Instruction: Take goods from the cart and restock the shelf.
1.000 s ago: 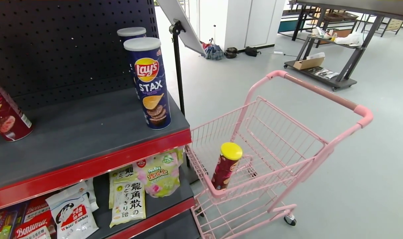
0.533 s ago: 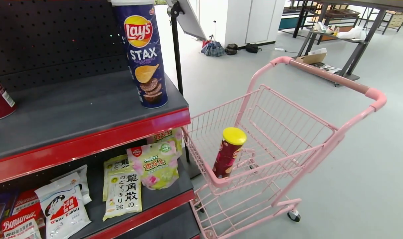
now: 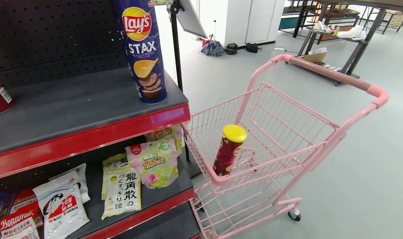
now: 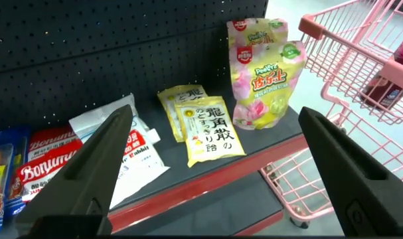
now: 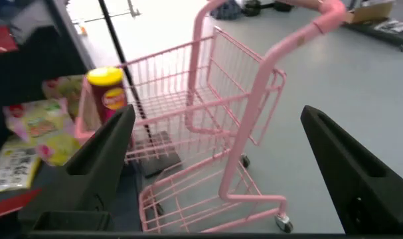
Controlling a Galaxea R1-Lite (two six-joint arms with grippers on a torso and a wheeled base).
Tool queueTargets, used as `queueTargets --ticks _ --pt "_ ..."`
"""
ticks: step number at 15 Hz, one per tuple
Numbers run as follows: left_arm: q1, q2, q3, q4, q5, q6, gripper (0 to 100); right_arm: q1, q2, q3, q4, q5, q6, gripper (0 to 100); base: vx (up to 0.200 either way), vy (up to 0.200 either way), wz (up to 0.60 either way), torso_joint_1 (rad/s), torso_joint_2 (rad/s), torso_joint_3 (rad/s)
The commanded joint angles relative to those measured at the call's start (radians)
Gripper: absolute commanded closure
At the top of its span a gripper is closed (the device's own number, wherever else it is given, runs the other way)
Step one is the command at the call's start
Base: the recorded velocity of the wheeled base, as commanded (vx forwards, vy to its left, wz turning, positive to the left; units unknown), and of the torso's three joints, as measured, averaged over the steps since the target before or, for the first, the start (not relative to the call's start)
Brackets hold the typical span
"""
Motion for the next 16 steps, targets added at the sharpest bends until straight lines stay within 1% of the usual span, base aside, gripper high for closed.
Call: queueTargets --ticks 1,2,3,4,5,8,10,13,14,16 --pt "0.000 0.001 0.000 0.000 0.000 0.000 0 0.131 0.647 -0.346 -0.037 0.157 0.056 0 0.000 0.000 0.00 0.000 0.00 0.000" --pt "0.000 0.001 0.000 0.000 0.000 0.000 0 0.153 0.745 -0.262 -0.161 0.160 0.068 0 0.000 0.000 0.00 0.000 0.00 0.000" --pt "0.000 0.001 0.000 0.000 0.000 0.000 0 0.165 0.858 -0.170 -0.344 0.176 0.073 0 0.000 0.000 0.00 0.000 0.00 0.000" --pt "0.000 0.001 0.000 0.000 0.000 0.000 0 0.165 0.858 -0.170 -0.344 0.176 0.073 0 0.000 0.000 0.00 0.000 0.00 0.000" --pt "0.000 0.001 0.000 0.000 0.000 0.000 0 0.211 1.072 -0.085 -0.608 0.240 0.065 0 0.000 0.000 0.00 0.000 0.00 0.000" --pt "0.000 0.001 0.000 0.000 0.000 0.000 0 0.305 1.276 -0.113 -0.663 0.245 0.065 0 0.000 0.000 0.00 0.000 0.00 0.000" --pt "0.000 0.001 0.000 0.000 0.000 0.000 0 0.363 1.403 -0.133 -0.764 0.249 0.065 0 0.000 0.000 0.00 0.000 0.00 0.000" --pt "0.000 0.001 0.000 0.000 0.000 0.000 0 0.395 1.546 -0.166 -0.869 0.277 0.062 0 0.000 0.000 0.00 0.000 0.00 0.000" --pt "0.000 0.001 0.000 0.000 0.000 0.000 0 0.400 1.595 -0.206 -0.889 0.283 0.051 0 0.000 0.000 0.00 0.000 0.00 0.000" --pt "0.000 0.001 0.000 0.000 0.000 0.000 0 0.429 1.616 -0.228 -0.889 0.292 0.050 0 0.000 0.000 0.00 0.000 0.00 0.000"
